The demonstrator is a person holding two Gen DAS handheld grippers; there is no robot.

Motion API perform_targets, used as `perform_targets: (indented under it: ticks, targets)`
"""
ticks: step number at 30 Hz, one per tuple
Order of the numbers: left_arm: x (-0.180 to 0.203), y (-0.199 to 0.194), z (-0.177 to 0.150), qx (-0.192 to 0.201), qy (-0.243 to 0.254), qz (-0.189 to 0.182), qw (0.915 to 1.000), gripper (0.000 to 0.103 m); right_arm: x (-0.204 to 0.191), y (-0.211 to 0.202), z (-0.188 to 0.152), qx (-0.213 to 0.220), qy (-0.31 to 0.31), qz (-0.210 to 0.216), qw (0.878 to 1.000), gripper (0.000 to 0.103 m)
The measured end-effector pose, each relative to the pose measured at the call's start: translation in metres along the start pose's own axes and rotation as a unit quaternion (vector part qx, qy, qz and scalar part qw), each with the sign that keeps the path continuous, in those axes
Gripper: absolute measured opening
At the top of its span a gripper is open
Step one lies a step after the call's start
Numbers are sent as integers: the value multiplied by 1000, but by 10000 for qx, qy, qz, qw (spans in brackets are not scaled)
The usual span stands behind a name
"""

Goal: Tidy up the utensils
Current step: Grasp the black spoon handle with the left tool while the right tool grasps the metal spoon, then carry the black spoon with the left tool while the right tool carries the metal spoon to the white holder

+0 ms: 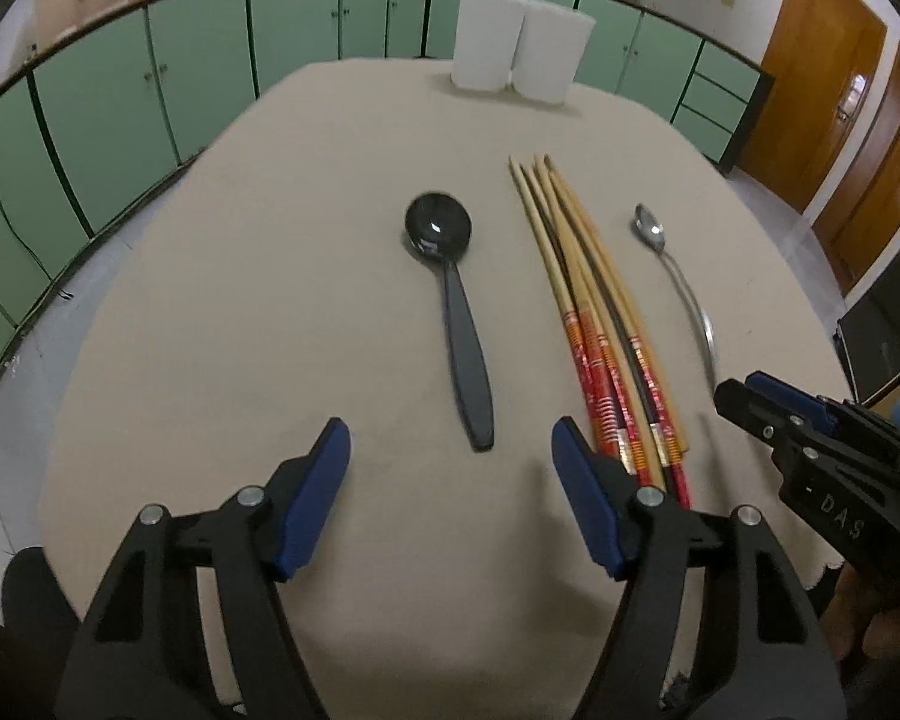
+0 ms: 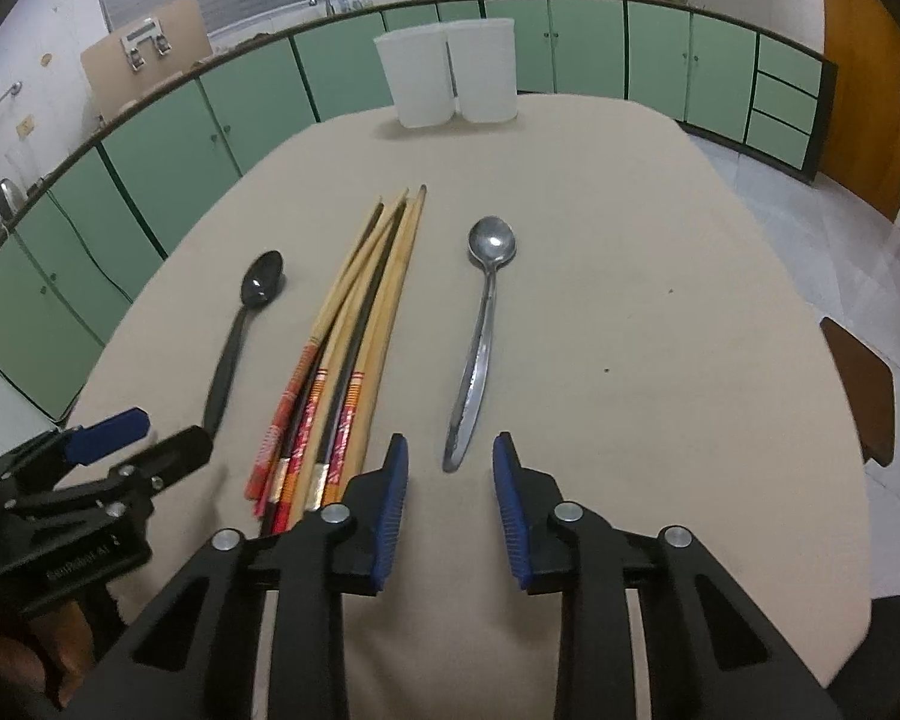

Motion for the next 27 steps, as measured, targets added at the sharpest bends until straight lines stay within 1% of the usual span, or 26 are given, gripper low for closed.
perform_targets:
  ticks: [2, 3, 4, 5, 6, 7, 8, 10, 13, 15, 18, 22, 27]
  targets:
    - [3, 6, 1, -18, 18, 26, 10000, 61, 3, 4, -2, -47, 6, 1, 10000, 22]
    - [3, 6, 2, 43, 56, 91, 9999, 60, 3, 4, -1, 24, -30, 8, 10000, 22]
    - [3, 6, 4, 90, 111, 145, 9998, 55, 4, 5, 1, 49, -65, -14, 10000, 20]
    - [4, 3, 2, 125, 132, 202, 9996, 46, 4, 6, 2, 67, -102, -33, 9999, 18]
    - [4, 2, 3, 179, 166, 288, 9993, 42, 5, 6, 3, 81, -112, -38, 9999, 16]
    - [5, 3, 5, 203, 187, 308, 9991, 33, 5, 6, 3, 93, -111, -35, 9999, 12]
    - [6, 2, 5, 220, 195, 330, 9990, 21, 6, 6, 3, 95, -109, -34, 9999, 12]
    - [5, -1, 5, 250, 186, 322, 9990, 11, 6, 8, 6, 109, -139, -44, 9998, 12]
    - [4, -5, 4, 232, 207, 269, 9992, 11, 7, 5, 10, 156, -187, -74, 9997, 10]
    - [4, -7, 10, 216, 164, 210, 9994, 11, 7, 1, 16, 200, -194, -70, 9996, 10]
    - [3, -22, 25, 380, 177, 223, 9989, 11, 5, -13, 30, 324, -212, -55, 9992, 9]
    - [2, -47, 49, 626, 274, 214, 9974, 11, 2, -32, 59, 427, -252, -33, 9988, 9]
    - [2, -73, 83, 876, 451, 123, 9951, 11, -4, -47, 98, 426, -549, 20, 9976, 9]
Point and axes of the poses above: each gripper's, at about its wrist camera, not at the fingertips, and y roughly the way its jaws point, x to its right, z to its top, the point moved 10 cm from there along y, roughly the way its jaws point, and after that the axes turned 10 degrees about z, right-handed, at the moved point
